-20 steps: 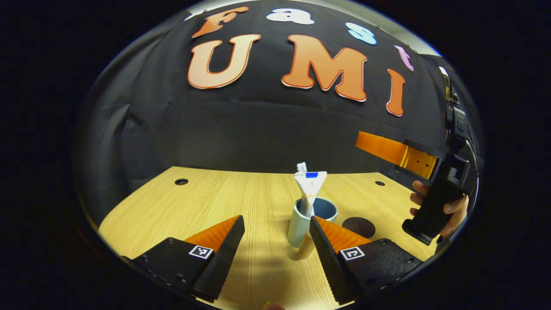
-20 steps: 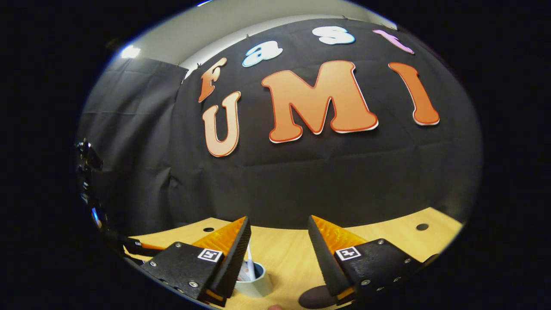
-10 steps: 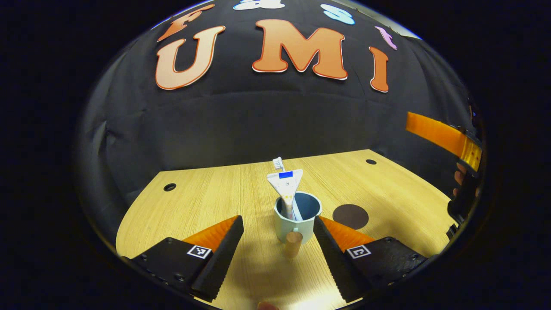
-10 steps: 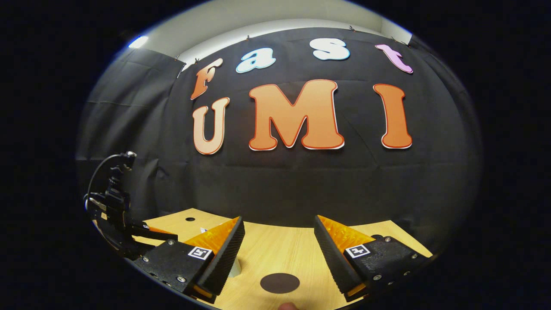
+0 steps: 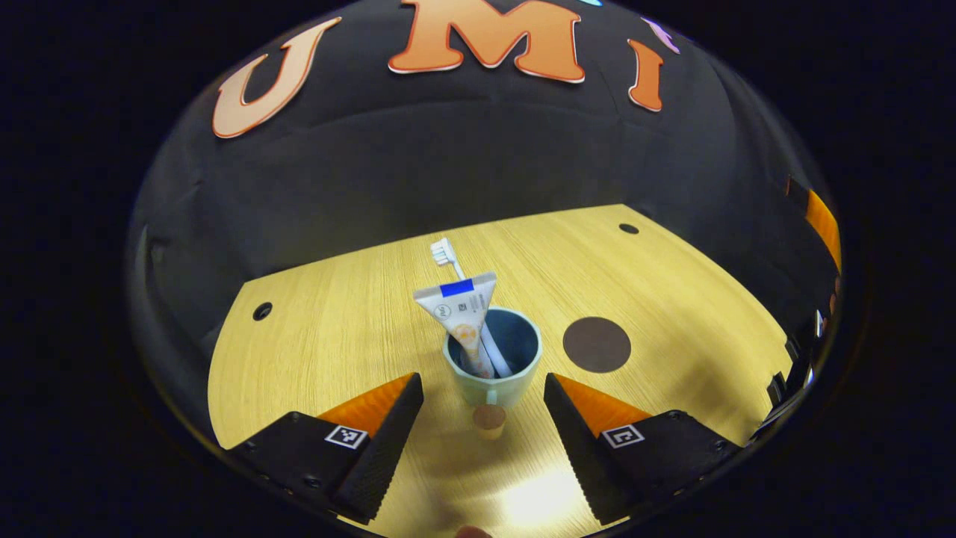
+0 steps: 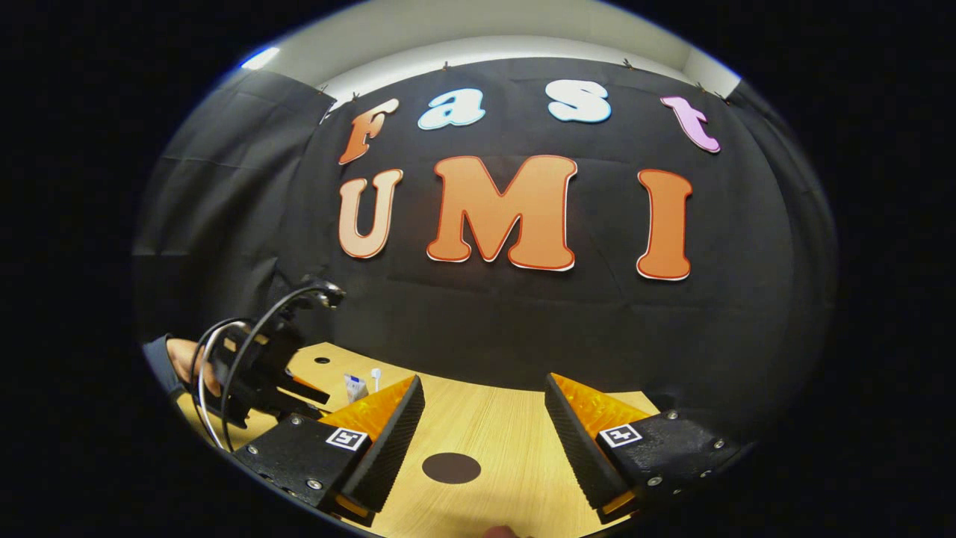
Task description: Put the toothbrush and toothpaste on the desktop into the cup, then pick up the cup and place it on the coaster on the desktop.
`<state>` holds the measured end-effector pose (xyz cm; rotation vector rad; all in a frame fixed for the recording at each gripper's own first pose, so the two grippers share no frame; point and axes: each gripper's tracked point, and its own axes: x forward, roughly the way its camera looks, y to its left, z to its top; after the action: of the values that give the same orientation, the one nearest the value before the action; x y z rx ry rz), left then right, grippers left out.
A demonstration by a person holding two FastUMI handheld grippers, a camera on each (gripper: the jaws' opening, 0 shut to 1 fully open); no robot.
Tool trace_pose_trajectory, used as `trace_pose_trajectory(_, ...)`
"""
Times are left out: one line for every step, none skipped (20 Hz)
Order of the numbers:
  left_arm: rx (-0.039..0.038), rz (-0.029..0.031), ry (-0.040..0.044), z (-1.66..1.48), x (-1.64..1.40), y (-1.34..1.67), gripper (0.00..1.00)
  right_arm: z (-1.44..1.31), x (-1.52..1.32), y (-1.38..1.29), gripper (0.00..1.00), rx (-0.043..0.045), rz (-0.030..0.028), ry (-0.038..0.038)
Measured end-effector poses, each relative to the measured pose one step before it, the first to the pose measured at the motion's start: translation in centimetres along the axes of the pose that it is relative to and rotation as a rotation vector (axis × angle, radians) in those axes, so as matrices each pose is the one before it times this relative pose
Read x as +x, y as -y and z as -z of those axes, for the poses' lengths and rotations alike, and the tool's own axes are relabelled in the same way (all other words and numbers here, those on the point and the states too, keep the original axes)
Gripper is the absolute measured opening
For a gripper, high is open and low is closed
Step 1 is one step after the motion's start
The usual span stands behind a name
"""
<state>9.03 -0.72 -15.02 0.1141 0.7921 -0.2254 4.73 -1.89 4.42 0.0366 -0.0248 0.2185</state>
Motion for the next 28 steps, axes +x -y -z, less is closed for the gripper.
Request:
trace_pose_trajectory(0.00393, 0.00745, -0.03601, 0.385, 0.301, 0.132, 0.98, -0.042, -0.207, 0.064, 1.0, -0.00907, -0.0113, 0.00043)
trace_pose_trajectory(-0.00221, 0.00911, -0.02736, 0.231, 0.442, 0.176, 0.98, 0.33, -0.104, -0.071, 0.97, -0.00322, -0.00455, -0.00384)
trace_pose_trajectory(-0.00144, 0.01133, -0.02854, 0.356, 0.394, 0.278, 0.98, 0.288, -0.167, 0.035, 0.97, 0.00025, -0.00439, -0.00628)
trace_pose_trajectory(-0.00031, 0.01593, -0.02574, 0.409, 0.487, 0.297, 0.98, 0.072, -0.106, 0.006, 0.98, 0.00185, -0.00356, -0.00455)
trace_pose_trajectory(0.00587, 0.00655, -0.03561, 0.511, 0.348, 0.084, 0.98, 0.11, -0.156, 0.001, 0.98, 0.00166, -0.00368, -0.00116)
trace_pose_trajectory(0.00229, -0.00347, -0.02734, 0.317, 0.345, -0.026, 0.98, 0.105, -0.206, 0.053, 1.0, 0.00241, -0.00341, 0.00286)
trace_pose_trajectory(0.00714, -0.00054, -0.02695, 0.139, 0.218, -0.038, 0.98, 0.102, -0.172, -0.024, 0.99, 0.00147, -0.00157, -0.00229)
trace_pose_trajectory(0.00418, -0.0062, -0.02016, 0.04, 0.461, -0.152, 0.98, 0.049, -0.06, -0.02, 0.99, 0.00152, -0.0032, 0.00226)
trace_pose_trajectory(0.00481, -0.0091, -0.02717, 0.248, 0.513, -0.233, 0.98, 0.003, -0.131, -0.011, 0.99, 0.00086, -0.00054, 0.00075)
trace_pose_trajectory(0.00119, -0.00439, -0.02016, 0.205, 0.392, -0.086, 0.98, 0.124, -0.085, 0.028, 0.99, 0.00096, -0.00238, 0.00033)
trace_pose_trajectory(0.00111, 0.00291, -0.02971, 0.528, 0.407, -0.001, 0.98, 0.076, -0.08, -0.135, 0.99, -0.00062, -0.00233, -0.00132)
trace_pose_trajectory(-0.00165, 0.00498, -0.02257, 0.267, 0.197, 0.121, 0.98, 0.15, -0.042, 0.079, 0.99, -0.00056, 0.00154, -0.003)
trace_pose_trajectory(-0.00105, 0.00102, -0.02244, 0.347, 0.52, -0.19, 0.89, 0.2, -0.071, 0.014, 0.99, -0.00061, -0.00247, -0.00114)
trace_pose_trajectory(0.00111, -0.00094, -0.01012, 0.137, 0.413, -0.059, 0.81, 0.204, -0.018, -0.006, 0.99, 0.00181, 0.0012, -0.00351)
trace_pose_trajectory(-0.00285, 0.01138, -0.00458, 0.1, 0.335, 0.264, 0.68, -0.024, -0.04, -0.035, 0.99, 0.00398, -0.00167, -0.00045)
trace_pose_trajectory(0.00122, -0.00003, -0.00329, 0.069, 0.004, 0.05, 0.72, 0.074, -0.025, 0.012, 0.99, 0.00588, 0.00448, -0.00371)
trace_pose_trajectory(0.00447, -0.00241, -0.00231, 0.03, -0.001, -0.047, 0.54, 0.242, -0.011, 0.065, 0.99, 0.00604, -0.00081, -0.00237)
trace_pose_trajectory(-0.00056, -0.00024, -0.00193, 0.128, -0.089, -0.109, 0.5, 0.044, -0.116, -0.074, 0.99, 0.00454, -0.00075, -0.0005)
trace_pose_trajectory(-0.00647, 0.00187, -0.00257, 0.321, -0.003, 0.091, 0.46, -0.091, -0.012, 0.045, 0.99, 0.00435, 0.00208, 0.00089)
trace_pose_trajectory(-0.00099, 0.00175, 0.00581, 0.003, -0.036, 0.126, 0.37, -0.044, -0.023, 0.0, 0.99, 0.00407, -0.0001, 0.00211)
trace_pose_trajectory(-0.00096, 0.00239, 0.00381, -0.011, 0.067, 0.135, 0.28, -0.024, -0.041, 0.03, 0.99, 0.00612, 0.00401, 0.00319)
trace_pose_trajectory(-0.01185, -0.0001, 0.00751, -0.043, 0.089, 0.135, 0.28, 0.009, -0.083, -0.045, 0.99, 0.00604, -0.00189, 0.00231)
trace_pose_trajectory(-0.0037, 0.00213, 0.0056, -0.073, 0.119, 0.271, 0.26, -0.035, -0.076, 0.011, 0.99, 0.00512, 0.00364, -0.00135)
trace_pose_trajectory(-0.00845, 0.00223, 0.01211, -0.233, 0.237, 0.161, 0.26, -0.023, 0.025, 0.006, 0.99, 0.00249, 0.00273, 0.00114)
trace_pose_trajectory(-0.01486, -0.00114, 0.0074, -0.252, 0.187, 0.275, 0.24, 0.038, -0.112, 0.098, 0.99, -0.00069, 0.00626, -0.0004)
trace_pose_trajectory(-0.00665, -0.00162, 0.01003, -0.289, 0.277, 0.225, 0.3, 0.15, -0.121, 0.229, 0.99, -0.00108, 0.00751, -0.00219)
trace_pose_trajectory(-0.0139, -0.00252, 0.00606, -0.331, 0.261, 0.36, 0.24, 0.14, -0.177, -0.01, 0.99, -0.00192, 0.00051, -0.00406)
trace_pose_trajectory(-0.00181, -0.00108, 0.00607, -0.408, 0.272, 0.461, 0.24, 0.197, -0.317, 0.065, 0.99, 0.00005, 0.0054, 0.00109)
